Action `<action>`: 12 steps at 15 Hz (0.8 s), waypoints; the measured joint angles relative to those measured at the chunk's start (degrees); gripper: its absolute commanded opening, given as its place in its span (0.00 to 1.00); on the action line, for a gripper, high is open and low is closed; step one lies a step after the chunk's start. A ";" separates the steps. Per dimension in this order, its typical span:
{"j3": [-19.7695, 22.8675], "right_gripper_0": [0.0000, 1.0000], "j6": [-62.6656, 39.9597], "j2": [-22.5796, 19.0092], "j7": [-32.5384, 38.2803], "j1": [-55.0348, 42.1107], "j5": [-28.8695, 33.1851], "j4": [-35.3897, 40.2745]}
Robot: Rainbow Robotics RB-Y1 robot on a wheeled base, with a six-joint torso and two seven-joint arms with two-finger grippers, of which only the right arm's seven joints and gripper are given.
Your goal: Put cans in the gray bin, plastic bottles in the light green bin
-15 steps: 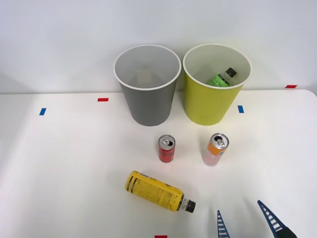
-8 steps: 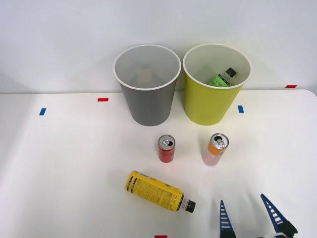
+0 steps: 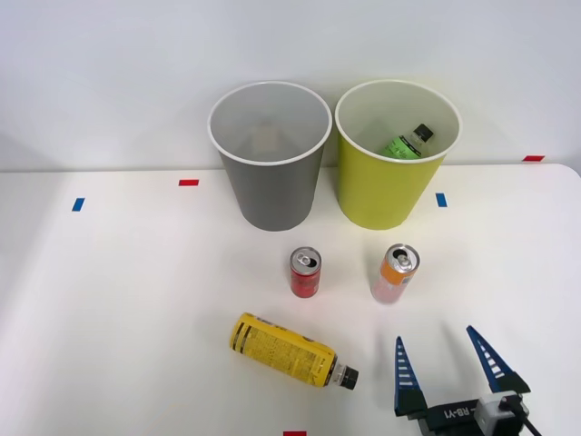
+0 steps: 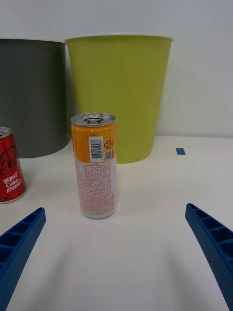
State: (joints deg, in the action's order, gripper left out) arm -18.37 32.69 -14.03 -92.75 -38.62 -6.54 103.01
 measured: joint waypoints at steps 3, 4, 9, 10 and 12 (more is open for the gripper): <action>-0.10 1.00 -3.77 0.68 0.06 4.19 -1.12 0.00; -0.08 1.00 -5.17 0.91 -0.01 5.68 -1.41 0.01; -0.25 1.00 -6.81 1.61 -0.38 8.56 -1.88 -0.06; -0.25 1.00 -7.47 1.80 -0.48 9.00 -1.89 -0.07; -0.21 1.00 -9.16 2.33 -0.63 10.11 -1.95 -0.07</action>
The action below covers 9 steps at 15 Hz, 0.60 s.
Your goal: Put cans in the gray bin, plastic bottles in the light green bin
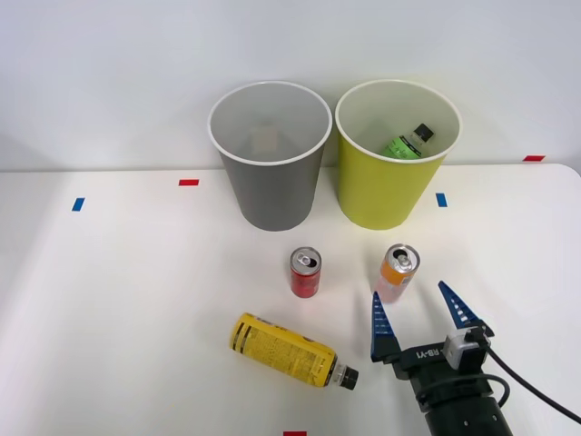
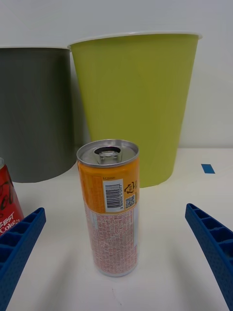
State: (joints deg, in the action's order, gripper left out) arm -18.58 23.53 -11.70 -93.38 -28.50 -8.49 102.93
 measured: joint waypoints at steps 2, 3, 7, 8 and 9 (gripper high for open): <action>0.16 1.00 -1.76 0.77 -0.10 1.10 -0.02 0.02; 0.27 1.00 -2.61 1.17 -0.16 1.61 -0.03 0.00; 0.61 1.00 -4.75 2.57 -0.59 3.59 -0.03 -0.14; 0.61 1.00 -5.37 2.75 -0.66 4.02 -0.05 -0.17; 0.61 1.00 -5.75 2.86 -0.73 4.53 -0.08 -0.18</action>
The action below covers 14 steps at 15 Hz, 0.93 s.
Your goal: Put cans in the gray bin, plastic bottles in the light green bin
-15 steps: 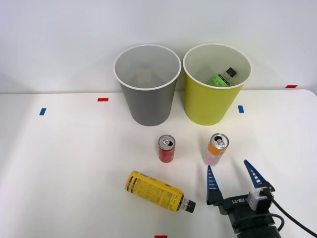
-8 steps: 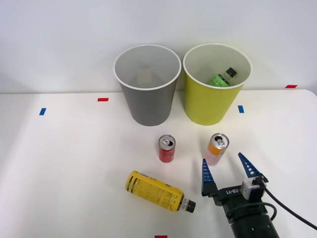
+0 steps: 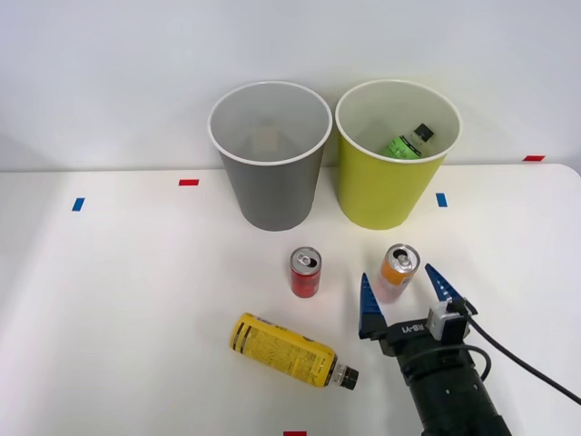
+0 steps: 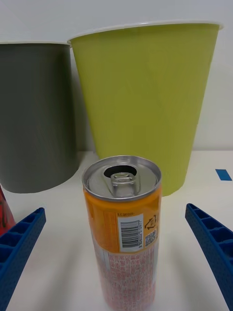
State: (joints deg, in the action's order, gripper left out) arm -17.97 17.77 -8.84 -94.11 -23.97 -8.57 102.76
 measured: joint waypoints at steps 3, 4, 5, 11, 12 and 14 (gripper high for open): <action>-0.05 1.00 -2.07 0.02 -0.26 1.45 -0.01 -0.01; 0.00 1.00 -2.74 0.08 -0.31 1.88 -0.03 -0.01; 0.02 1.00 -3.11 0.19 -0.32 2.16 -0.04 -0.01; 0.51 1.00 -5.51 0.29 -0.71 3.15 -0.06 -0.01; 0.70 1.00 -6.05 0.32 -0.72 3.40 -0.09 -0.01; 0.97 1.00 -6.27 0.43 -0.72 3.86 -0.07 -0.01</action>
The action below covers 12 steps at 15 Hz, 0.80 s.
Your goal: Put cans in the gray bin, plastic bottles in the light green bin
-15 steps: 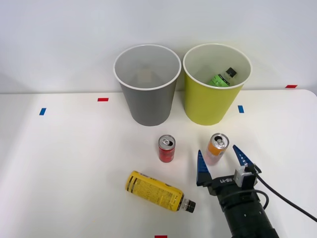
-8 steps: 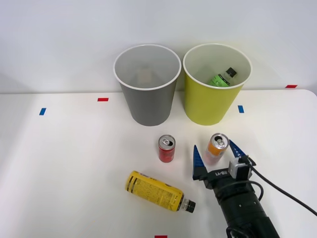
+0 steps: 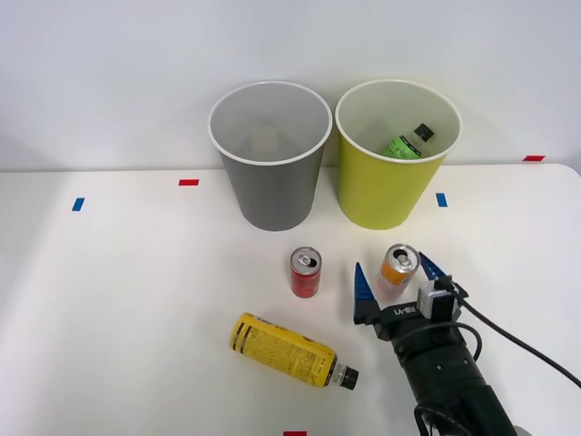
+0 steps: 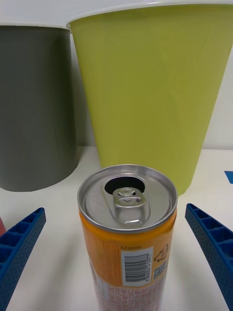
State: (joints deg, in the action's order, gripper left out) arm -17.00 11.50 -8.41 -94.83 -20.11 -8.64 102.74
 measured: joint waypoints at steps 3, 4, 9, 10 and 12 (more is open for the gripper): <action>0.32 0.81 -0.21 -0.11 -0.08 0.12 0.01 0.00; 0.42 0.48 -0.24 -0.21 -0.12 0.14 0.01 0.00; 0.49 0.00 -0.34 -0.70 -0.15 0.16 0.02 0.00; 0.43 0.00 -0.34 -0.84 -0.10 0.16 0.02 0.00; 0.34 0.00 -0.35 -1.19 0.03 0.16 0.02 0.00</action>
State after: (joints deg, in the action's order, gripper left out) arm -16.66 11.15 -9.61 -94.80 -19.95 -8.63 102.74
